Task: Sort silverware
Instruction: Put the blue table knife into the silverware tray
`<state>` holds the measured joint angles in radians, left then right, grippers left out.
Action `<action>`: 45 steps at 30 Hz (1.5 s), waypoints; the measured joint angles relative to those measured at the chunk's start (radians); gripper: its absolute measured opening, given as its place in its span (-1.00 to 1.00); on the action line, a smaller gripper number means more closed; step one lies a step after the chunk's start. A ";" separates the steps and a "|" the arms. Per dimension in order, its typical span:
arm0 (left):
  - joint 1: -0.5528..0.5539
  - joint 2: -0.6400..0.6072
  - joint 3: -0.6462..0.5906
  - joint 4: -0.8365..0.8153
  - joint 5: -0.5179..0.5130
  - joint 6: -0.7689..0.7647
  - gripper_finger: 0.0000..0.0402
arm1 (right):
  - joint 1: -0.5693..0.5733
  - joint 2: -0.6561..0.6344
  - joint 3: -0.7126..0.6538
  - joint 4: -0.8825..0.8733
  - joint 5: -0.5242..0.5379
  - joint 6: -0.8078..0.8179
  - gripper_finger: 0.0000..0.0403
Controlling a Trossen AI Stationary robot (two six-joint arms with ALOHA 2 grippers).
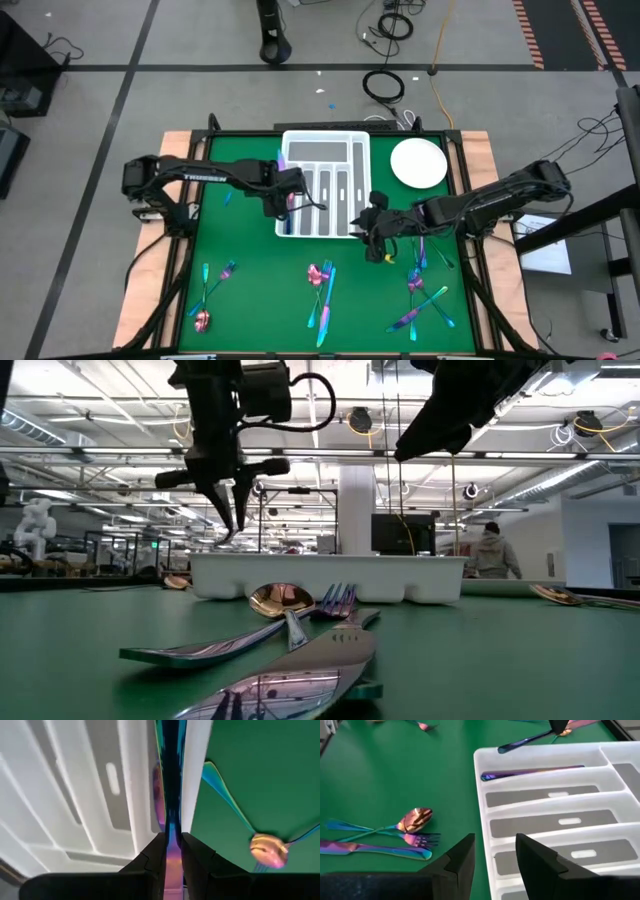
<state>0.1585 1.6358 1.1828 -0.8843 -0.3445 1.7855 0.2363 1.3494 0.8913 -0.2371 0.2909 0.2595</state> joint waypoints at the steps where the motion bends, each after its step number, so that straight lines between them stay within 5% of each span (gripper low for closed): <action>1: 0.000 0.008 0.000 0.005 0.007 0.026 -0.75 | 0.000 0.006 0.000 -0.001 0.000 -0.002 -0.35; 13: 0.012 0.082 0.000 0.079 0.115 0.082 -0.75 | 0.000 0.122 0.000 -0.018 0.000 -0.013 -0.35; 29: 0.024 0.098 0.000 0.091 0.203 0.000 -0.74 | 0.000 0.113 0.000 0.010 0.000 -0.036 -0.35; 45: 0.024 0.083 0.019 0.098 0.133 -0.107 -0.22 | 0.000 0.113 0.000 0.016 -0.004 -0.035 -0.35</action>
<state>0.1829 1.7190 1.2021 -0.7864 -0.2111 1.6782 0.2363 1.4624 0.8909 -0.2207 0.2871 0.2241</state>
